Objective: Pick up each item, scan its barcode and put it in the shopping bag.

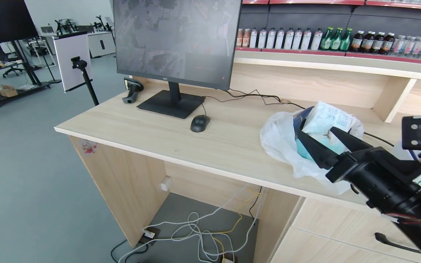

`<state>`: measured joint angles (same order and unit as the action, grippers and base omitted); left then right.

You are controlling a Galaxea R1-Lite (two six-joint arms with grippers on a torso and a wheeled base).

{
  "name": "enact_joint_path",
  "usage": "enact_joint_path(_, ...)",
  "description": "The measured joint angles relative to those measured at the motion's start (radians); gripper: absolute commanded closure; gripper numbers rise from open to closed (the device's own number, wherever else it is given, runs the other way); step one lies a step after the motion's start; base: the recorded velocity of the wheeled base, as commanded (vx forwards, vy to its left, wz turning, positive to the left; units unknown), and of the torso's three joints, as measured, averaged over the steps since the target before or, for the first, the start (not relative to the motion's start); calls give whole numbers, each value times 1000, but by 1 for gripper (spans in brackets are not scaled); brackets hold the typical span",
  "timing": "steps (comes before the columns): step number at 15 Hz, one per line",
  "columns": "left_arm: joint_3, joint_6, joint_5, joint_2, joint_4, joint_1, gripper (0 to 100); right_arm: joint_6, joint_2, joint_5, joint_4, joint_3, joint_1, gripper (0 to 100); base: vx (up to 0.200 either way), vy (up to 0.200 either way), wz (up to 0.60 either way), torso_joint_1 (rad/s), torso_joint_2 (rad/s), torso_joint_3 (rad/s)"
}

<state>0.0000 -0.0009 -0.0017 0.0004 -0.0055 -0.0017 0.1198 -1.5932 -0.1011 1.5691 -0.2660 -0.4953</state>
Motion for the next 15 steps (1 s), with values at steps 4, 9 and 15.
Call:
enact_joint_path(4,0,0,0,0,0,0,0,0,239,2,-44,237,2,0,0,0,0,0,0,0)
enact_joint_path(9,0,0,0,0,1,0,0,-47,612,43,-615,265,-9,0,0,0,0,0,0,0)
enact_joint_path(15,0,0,0,0,1,0,0,-162,1249,167,-1531,247,-19,0,0,0,0,0,0,0)
